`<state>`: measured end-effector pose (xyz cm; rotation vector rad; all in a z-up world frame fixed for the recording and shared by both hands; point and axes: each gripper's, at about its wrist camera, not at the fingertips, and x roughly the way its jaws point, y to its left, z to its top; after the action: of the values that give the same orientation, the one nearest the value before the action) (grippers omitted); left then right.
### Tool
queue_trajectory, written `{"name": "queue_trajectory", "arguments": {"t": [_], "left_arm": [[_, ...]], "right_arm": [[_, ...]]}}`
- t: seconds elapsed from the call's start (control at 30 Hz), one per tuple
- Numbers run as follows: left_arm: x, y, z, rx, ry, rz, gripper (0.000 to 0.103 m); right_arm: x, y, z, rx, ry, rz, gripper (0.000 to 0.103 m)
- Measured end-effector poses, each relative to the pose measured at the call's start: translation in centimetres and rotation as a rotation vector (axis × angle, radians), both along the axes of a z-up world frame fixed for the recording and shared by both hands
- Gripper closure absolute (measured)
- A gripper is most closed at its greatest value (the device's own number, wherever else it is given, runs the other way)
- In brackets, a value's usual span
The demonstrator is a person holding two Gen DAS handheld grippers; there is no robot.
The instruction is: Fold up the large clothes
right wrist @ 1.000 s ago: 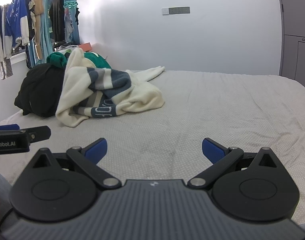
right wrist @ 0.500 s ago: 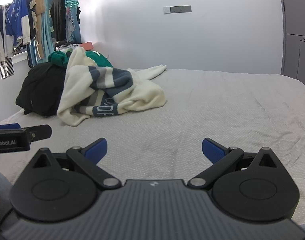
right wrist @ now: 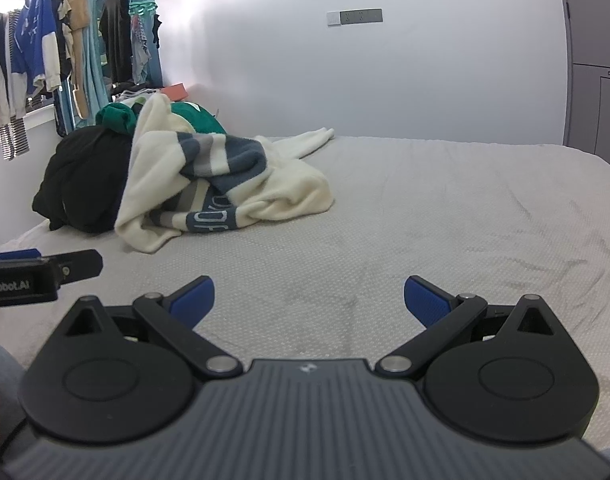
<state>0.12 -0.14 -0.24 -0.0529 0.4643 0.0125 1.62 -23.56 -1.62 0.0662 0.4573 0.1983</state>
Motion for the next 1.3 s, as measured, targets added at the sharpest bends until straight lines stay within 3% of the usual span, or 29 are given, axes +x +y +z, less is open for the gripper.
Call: {"name": "queue_trajectory", "arguments": {"t": [0.9, 1.3], "left_arm": [[0.5, -0.1, -0.5, 0.008, -0.001, -0.006, 0.000], [1.3, 0.5, -0.1, -0.029, -0.006, -0.002, 0.000]], "right_arm": [[0.2, 0.0, -0.2, -0.006, 0.006, -0.001, 0.000], [1.3, 0.3, -0.4, -0.015, 0.038, -0.006, 0.000]]}}
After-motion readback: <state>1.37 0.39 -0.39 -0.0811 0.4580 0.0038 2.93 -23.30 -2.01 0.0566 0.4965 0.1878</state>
